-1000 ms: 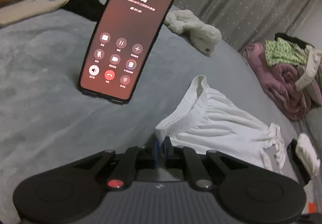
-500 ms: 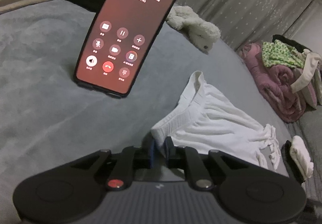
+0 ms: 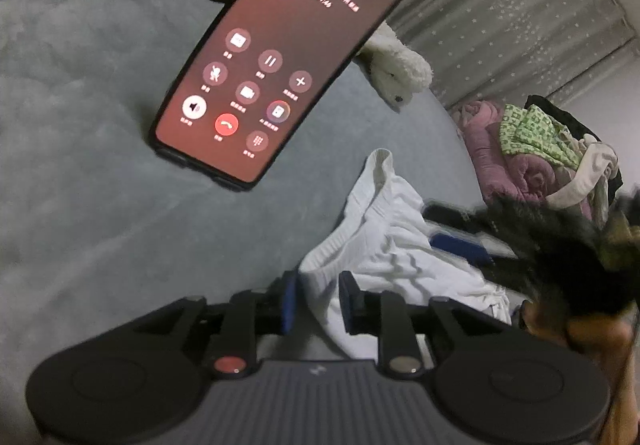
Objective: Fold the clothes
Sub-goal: 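Grasp the garment edge with the right gripper near the left gripper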
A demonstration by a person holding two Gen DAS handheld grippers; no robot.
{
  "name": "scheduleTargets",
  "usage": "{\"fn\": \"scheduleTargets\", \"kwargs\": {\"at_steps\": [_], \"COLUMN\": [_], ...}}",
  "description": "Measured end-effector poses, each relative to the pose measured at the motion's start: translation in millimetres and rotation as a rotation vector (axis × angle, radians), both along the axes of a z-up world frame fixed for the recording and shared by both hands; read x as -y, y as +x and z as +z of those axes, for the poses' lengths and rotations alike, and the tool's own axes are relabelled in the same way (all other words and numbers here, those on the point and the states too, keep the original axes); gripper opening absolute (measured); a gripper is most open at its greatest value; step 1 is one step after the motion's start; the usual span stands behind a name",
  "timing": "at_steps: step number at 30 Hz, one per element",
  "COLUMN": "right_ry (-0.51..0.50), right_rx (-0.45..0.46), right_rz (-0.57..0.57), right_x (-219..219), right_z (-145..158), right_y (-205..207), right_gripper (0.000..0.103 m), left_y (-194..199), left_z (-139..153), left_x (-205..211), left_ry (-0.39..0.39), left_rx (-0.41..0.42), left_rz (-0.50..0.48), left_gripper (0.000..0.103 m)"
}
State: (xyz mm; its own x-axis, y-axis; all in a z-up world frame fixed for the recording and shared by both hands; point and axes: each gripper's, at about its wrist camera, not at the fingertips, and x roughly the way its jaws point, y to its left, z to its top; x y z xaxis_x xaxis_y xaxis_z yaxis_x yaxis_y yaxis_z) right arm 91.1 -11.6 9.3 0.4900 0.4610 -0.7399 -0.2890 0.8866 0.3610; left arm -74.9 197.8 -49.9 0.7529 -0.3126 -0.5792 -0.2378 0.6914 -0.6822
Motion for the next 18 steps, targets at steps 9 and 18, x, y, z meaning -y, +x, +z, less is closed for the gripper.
{"fn": "scheduleTargets", "kwargs": {"at_steps": [9,18], "right_ry": [-0.123,-0.296], "right_rx": [-0.010,0.003], "right_rz": [-0.079,-0.186], "right_x": [-52.8,-73.7], "right_z": [-6.6,-26.7], "right_y": [48.7,64.1], "right_gripper": [0.043,0.034], "left_y": [8.2,8.6], "left_z": [-4.2,-4.6], "left_x": [-1.4,3.5], "left_ry": [-0.045,-0.007], "left_rx": [-0.024,-0.048], "left_rz": [0.011,0.036], "left_gripper": [0.022,0.010]}}
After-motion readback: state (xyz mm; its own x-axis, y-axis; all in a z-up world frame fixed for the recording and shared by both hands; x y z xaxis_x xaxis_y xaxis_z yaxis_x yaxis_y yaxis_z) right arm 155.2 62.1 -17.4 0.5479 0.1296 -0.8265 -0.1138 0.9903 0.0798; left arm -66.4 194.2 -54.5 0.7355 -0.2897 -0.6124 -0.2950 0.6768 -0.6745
